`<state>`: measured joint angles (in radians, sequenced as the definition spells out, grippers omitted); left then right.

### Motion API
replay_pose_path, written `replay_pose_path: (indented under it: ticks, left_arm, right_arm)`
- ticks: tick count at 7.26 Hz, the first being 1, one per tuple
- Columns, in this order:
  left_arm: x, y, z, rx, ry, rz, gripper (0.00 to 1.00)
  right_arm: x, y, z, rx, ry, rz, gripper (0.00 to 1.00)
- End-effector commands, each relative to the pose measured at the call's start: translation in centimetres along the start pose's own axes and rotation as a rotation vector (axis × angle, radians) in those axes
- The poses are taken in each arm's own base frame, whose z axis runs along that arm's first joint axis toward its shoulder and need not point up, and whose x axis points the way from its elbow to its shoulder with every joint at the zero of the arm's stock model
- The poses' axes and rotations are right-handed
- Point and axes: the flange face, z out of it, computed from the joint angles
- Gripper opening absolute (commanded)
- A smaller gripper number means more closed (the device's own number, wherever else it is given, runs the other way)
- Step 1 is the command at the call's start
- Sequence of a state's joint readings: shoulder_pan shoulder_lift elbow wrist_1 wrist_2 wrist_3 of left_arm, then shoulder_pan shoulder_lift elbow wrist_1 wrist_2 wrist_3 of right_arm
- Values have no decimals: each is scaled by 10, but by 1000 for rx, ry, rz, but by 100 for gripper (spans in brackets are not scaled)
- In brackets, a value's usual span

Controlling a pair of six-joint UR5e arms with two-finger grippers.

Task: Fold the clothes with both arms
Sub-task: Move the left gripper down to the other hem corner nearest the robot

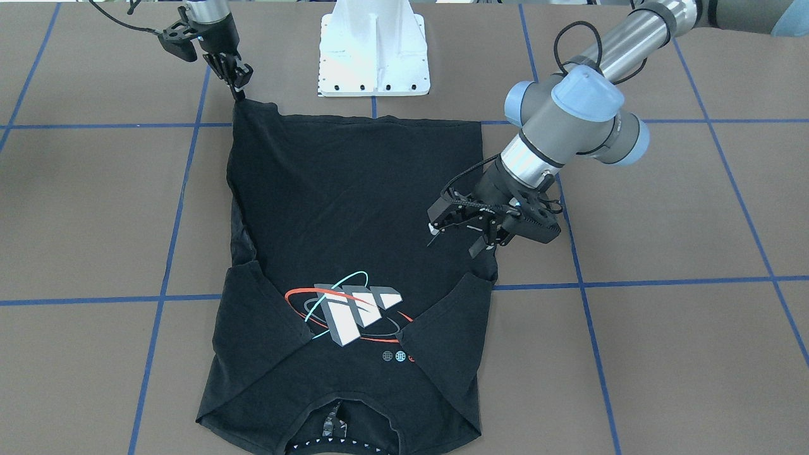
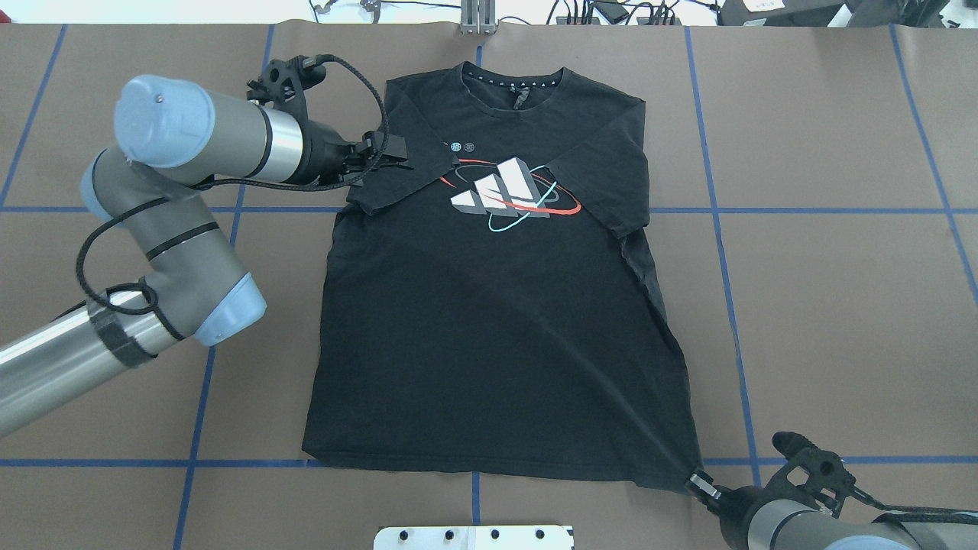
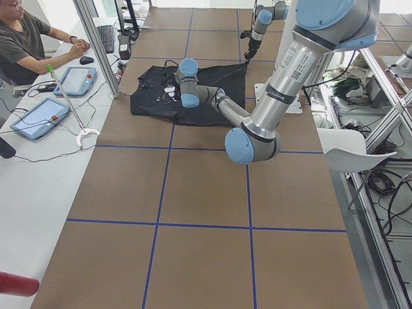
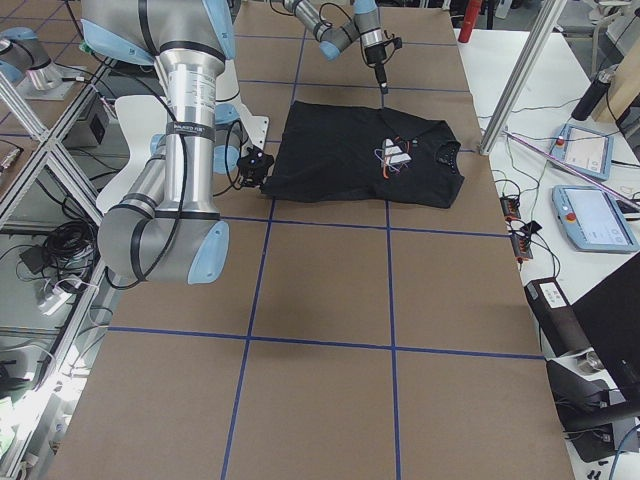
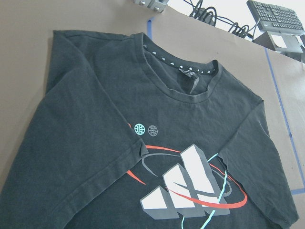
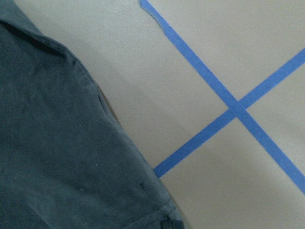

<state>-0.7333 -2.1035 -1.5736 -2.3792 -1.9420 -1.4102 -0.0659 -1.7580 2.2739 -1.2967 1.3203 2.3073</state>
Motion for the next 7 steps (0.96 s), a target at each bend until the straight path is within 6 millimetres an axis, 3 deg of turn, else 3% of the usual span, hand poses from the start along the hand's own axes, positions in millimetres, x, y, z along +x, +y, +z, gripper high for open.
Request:
replay_pose_path:
  ticks: [1, 2, 4, 5, 7]
  left_arm:
    - [-1, 86, -39, -63, -51, -153, 99]
    - [-1, 150, -35, -28, -103, -181, 99]
    - [15, 224, -53, -88, -261, -222, 99]
    - [-21, 257, -55, -79, -326, -230, 99]
    - [-51, 279, -53, -61, -366, -228, 98]
  right_arm:
    - [4, -2, -7, -22, 20, -6, 0]
    - [3, -2, -8, -24, 18, -6, 0]
    - [4, -1, -7, -23, 20, -9, 0]
    - [5, -1, -7, -24, 21, -12, 0]
    - [5, -1, -7, -25, 22, -12, 0]
